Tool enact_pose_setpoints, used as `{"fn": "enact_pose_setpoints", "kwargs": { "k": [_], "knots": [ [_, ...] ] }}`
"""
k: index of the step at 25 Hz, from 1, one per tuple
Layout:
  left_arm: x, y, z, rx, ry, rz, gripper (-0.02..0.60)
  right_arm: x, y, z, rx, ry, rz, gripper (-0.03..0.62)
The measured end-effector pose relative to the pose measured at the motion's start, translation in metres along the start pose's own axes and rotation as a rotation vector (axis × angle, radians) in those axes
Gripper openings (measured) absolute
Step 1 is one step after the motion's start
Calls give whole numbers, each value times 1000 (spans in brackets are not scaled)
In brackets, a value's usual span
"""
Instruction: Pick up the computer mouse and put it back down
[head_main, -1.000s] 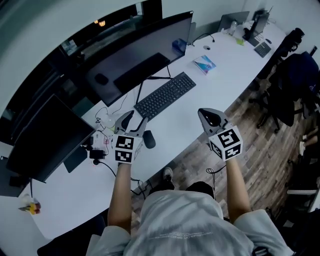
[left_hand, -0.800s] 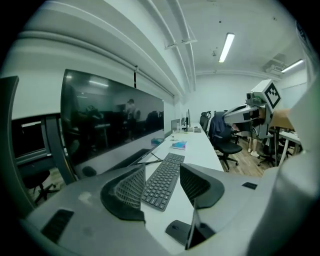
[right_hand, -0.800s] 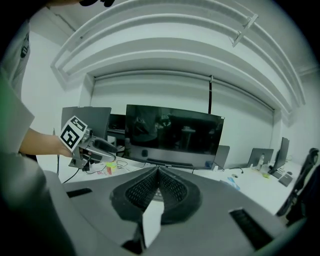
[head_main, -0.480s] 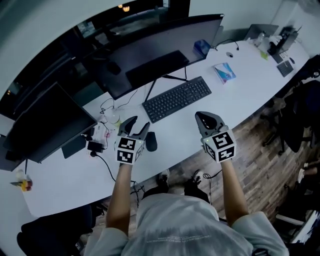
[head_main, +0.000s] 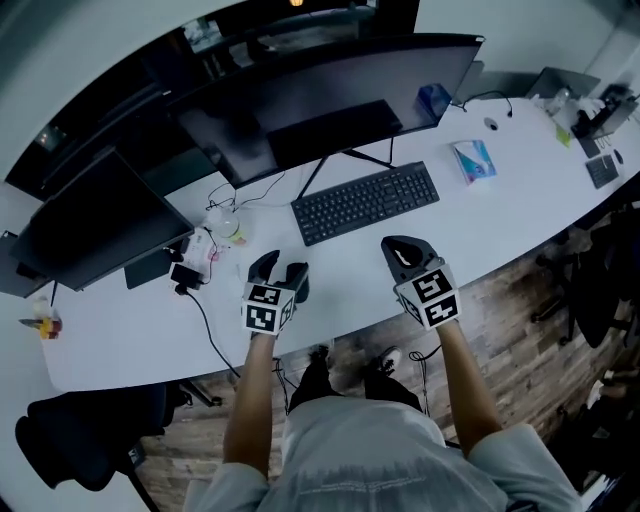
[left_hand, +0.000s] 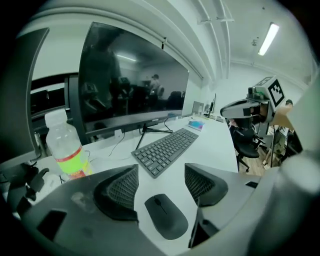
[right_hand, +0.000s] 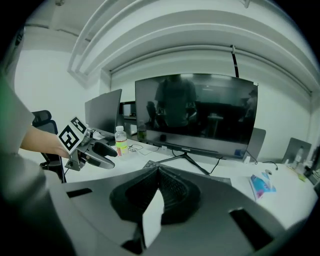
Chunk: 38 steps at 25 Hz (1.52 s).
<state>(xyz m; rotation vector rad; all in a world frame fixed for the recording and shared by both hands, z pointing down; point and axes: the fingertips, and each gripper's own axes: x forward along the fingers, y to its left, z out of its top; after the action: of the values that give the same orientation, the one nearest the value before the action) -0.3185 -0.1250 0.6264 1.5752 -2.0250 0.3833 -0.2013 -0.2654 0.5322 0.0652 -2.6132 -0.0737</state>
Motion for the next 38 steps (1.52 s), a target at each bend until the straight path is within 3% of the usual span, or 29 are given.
{"fn": "enact_pose_setpoints", "kwargs": {
  "k": [9, 17, 21, 29, 38],
  "knots": [
    [24, -4, -71, -76, 152, 48, 305, 22, 11, -41, 16, 73, 61, 2],
    [45, -7, -105, -111, 220, 118, 328, 24, 19, -59, 42, 104, 69, 2],
    [47, -11, -114, -135, 256, 112, 330, 21, 19, -63, 57, 110, 55, 2],
    [51, 1, -121, -156, 182, 161, 327, 10, 10, -76, 92, 123, 8, 2],
    [47, 3, -110, -161, 149, 144, 314, -4, -3, -69, 116, 110, -46, 2]
  ]
}}
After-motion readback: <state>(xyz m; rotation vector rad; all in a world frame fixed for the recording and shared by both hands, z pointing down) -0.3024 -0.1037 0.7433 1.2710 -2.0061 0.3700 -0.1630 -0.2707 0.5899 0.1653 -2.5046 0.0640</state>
